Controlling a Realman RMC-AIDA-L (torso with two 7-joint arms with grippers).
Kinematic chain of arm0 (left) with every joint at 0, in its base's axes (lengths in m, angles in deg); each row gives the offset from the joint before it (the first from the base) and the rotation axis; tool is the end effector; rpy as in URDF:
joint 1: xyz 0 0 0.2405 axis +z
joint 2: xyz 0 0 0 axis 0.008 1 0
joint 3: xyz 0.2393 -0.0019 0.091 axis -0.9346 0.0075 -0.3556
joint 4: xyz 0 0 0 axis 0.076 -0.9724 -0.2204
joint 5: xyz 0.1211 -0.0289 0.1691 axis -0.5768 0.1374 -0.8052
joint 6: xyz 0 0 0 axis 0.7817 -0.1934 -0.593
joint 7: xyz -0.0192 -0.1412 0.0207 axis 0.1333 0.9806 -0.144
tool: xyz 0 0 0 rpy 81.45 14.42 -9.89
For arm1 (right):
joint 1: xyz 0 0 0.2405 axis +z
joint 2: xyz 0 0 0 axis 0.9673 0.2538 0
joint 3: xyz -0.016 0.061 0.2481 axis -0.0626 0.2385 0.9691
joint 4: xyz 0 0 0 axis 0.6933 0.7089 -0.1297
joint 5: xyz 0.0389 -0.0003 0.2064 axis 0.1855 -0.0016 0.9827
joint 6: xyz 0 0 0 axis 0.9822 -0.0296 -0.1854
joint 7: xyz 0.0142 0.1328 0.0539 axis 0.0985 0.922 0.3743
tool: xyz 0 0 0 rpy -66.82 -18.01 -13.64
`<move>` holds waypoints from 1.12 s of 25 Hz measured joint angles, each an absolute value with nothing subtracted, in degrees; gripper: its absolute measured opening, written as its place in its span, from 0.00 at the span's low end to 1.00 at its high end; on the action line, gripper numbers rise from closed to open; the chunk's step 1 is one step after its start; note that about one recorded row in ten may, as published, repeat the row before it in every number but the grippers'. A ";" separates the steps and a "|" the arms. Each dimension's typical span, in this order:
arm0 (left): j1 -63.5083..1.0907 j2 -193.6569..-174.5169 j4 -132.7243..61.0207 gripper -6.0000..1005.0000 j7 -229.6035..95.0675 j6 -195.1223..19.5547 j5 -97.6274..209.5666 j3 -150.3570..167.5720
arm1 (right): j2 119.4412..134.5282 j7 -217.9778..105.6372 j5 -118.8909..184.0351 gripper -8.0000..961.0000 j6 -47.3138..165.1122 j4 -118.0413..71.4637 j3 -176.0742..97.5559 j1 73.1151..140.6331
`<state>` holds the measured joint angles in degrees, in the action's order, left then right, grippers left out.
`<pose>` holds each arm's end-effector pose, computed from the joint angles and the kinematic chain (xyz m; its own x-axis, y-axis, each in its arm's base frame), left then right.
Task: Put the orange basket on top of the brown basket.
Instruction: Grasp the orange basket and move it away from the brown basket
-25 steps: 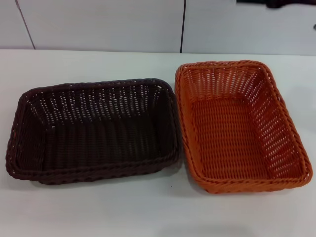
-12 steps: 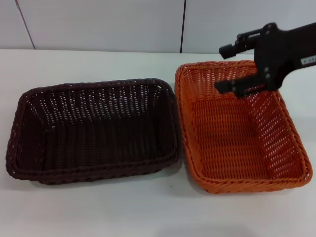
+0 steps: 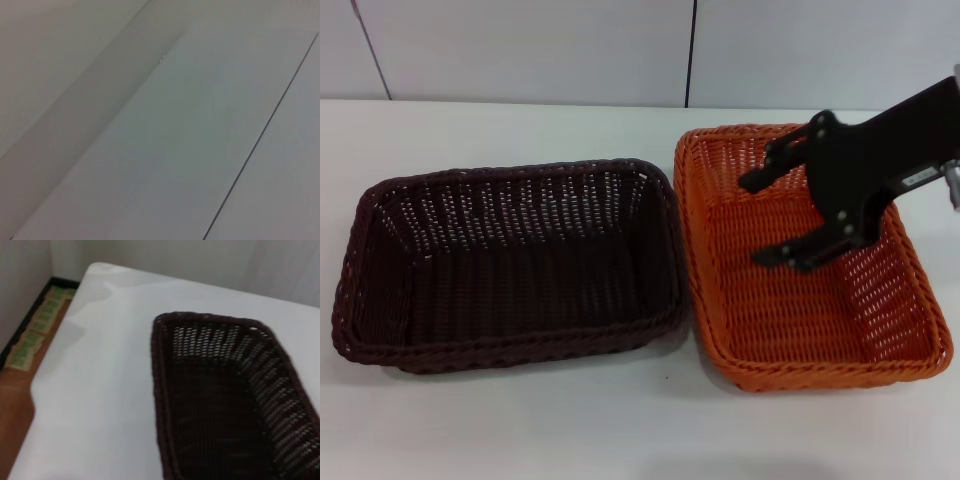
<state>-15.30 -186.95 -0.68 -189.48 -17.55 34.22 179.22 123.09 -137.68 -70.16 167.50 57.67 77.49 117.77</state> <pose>-0.4263 0.2539 0.2327 0.3212 -0.5902 0.7406 0.9398 0.2947 -0.1728 0.1008 0.3619 0.0637 0.9775 0.2045 0.0521 0.2079 -0.9755 -0.0725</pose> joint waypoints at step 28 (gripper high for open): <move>-14.41 -186.91 -0.74 0.80 -189.25 -16.70 34.64 179.22 | 125.29 -128.55 -72.68 0.76 168.35 57.21 70.29 112.09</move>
